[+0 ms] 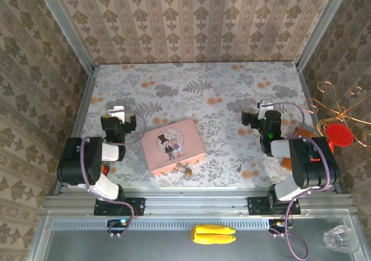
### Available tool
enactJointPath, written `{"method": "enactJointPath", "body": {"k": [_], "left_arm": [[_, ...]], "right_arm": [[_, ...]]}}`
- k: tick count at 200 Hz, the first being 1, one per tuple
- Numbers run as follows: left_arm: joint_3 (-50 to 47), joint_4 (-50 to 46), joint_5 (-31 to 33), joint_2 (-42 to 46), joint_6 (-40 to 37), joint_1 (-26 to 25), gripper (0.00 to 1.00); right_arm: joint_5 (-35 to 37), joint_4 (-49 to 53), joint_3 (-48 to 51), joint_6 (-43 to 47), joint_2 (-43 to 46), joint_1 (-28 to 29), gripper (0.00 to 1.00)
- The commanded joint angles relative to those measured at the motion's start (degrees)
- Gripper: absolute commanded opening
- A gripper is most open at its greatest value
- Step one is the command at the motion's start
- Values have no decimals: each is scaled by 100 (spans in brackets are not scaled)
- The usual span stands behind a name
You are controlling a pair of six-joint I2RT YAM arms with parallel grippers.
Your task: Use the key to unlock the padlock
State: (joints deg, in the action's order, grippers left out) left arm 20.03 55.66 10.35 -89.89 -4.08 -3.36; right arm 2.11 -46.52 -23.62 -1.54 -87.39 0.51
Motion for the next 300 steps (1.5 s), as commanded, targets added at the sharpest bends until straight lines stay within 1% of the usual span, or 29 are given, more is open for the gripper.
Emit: {"method": "enactJointPath", "body": {"k": [1,35,64,206,286,300], "left_arm": [[124,-2,40,41,71,2,100],[119,3,37,41,74,10,100],[133,-47,-128,58,153,122,100],[141,-66,-130,43,144,120,100],[142,-68,-117,54,93,72,100],[68,99,-14,37,-75,-83,100]], "right_arm": [[-18,-111,-21,5,-6,11,100],[-27,-107,-31,5,-1,1,100],[-18,-100,-41,-31,-8,-25,100],[13,-103,-38,-24,-3,-7,100],[26,-103,-32,-13,-7,1,100],[81,-119,-30,9,-6,34,100]]}}
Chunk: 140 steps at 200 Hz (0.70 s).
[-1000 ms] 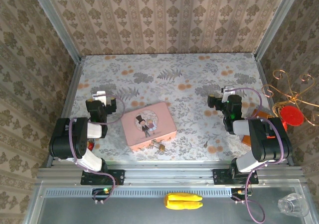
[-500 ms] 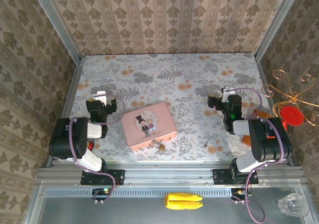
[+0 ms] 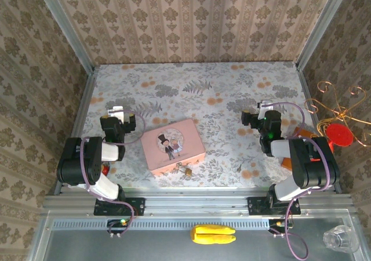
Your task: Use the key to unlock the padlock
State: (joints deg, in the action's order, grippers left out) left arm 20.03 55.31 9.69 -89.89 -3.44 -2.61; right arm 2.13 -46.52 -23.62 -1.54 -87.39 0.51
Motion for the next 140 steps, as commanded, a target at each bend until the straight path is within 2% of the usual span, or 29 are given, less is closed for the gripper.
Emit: {"method": "enactJointPath", "body": {"k": [1,21,37,49,65,82,100,115,125,140], "left_arm": [[56,167,60,35,-157,-177,100],[-339,1069,529,-40,-375,-455,100],[-675,1764,646,-57,-463,-559,100],[-764,1822,679,111,-560,-630,100],[-627,1033,976,731,-837,-931,100],[-352,-138,860,1589,-970,-1080,100],[-138,-1144,840,2495,-715,-1110,100],[281,-2360,954,3176,-423,-1185,100],[652,-3161,976,3493,-277,-1270,100],[1015,-3771,965,3809,-8,-1400,100]], "right_arm": [[87,-120,-29,7,-6,35,100],[103,-120,-27,14,-6,38,100],[96,-120,-27,12,-6,40,100],[102,-128,-25,16,-6,37,100],[103,-129,-28,13,-5,41,100],[108,-129,-19,14,-5,44,100],[98,-145,-10,22,-3,50,100],[107,-186,9,74,14,95,100],[113,-182,8,81,3,94,100],[113,-182,12,82,3,98,100]]}}
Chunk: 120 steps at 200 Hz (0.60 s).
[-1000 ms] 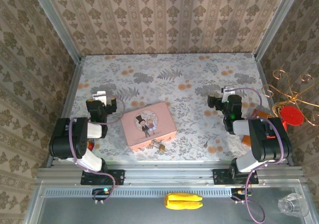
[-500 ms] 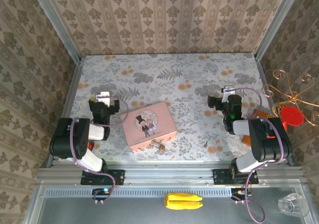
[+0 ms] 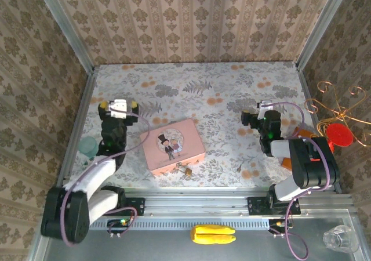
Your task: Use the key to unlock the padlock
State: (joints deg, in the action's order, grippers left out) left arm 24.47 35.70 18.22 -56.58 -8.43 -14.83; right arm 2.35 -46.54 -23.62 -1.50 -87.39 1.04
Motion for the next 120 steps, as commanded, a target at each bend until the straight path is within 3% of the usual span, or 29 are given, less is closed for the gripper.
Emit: {"method": "enactJointPath", "body": {"k": [1,23,49,69,94,107,120], "left_arm": [[583,-1829,112,493,517,-187,100],[895,-2349,48,814,1271,-257,100],[1306,-3289,423,1099,2526,-232,100],[1346,-3799,296,1386,3066,36,100],[1247,-4558,-827,1841,4161,788,100],[880,-4069,-1680,2132,4202,1078,100],[531,-3614,-2110,2329,4356,1260,100]], "right_arm": [[95,-180,13,78,3,46,100],[98,-181,7,80,7,46,100],[47,-179,17,102,43,54,100],[-132,579,-255,220,372,93,100],[-116,1799,-751,213,724,166,100],[-93,1849,-655,230,1128,223,100],[-212,1961,-592,98,1598,265,100]]}}
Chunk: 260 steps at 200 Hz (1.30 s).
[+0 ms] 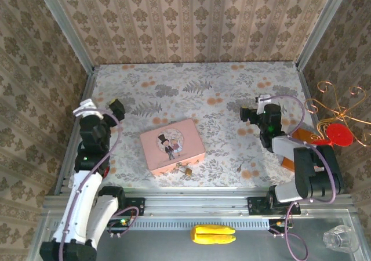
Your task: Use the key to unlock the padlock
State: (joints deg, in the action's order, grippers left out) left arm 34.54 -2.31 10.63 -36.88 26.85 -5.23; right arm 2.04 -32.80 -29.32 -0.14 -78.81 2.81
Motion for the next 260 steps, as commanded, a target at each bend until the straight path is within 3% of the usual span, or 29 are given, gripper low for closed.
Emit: {"method": "enactJointPath", "body": {"k": [1,28,58,70,83,110,131,219,260], "left_arm": [[-498,205,-1374,367,838,315,100],[-471,164,-2091,-26,819,511,100],[-153,59,-2685,-887,570,326,100],[-34,-50,-2467,-1098,361,-2,100],[49,-213,-1785,-1237,144,-609,100],[194,-277,-819,-1609,-306,-1827,100],[224,-297,-528,-1810,-521,-2303,100],[-291,174,-240,-1807,-1054,-2988,100],[-702,656,-46,-1408,-1099,-3036,100]], "right_arm": [[-211,597,-17,-55,777,88,100],[-741,1457,-335,-633,1862,275,100],[-1237,2416,-1001,-1506,2414,394,100],[-1165,2934,-1281,-2106,2427,376,100],[-1154,3015,-1401,-2493,2289,323,100],[-1557,3245,-1877,-2512,1714,402,100],[-1199,3455,-2093,-2389,1456,804,100],[921,4549,-2588,-2270,1280,2799,100],[1977,5914,-3178,-2704,1133,3674,100]]}}
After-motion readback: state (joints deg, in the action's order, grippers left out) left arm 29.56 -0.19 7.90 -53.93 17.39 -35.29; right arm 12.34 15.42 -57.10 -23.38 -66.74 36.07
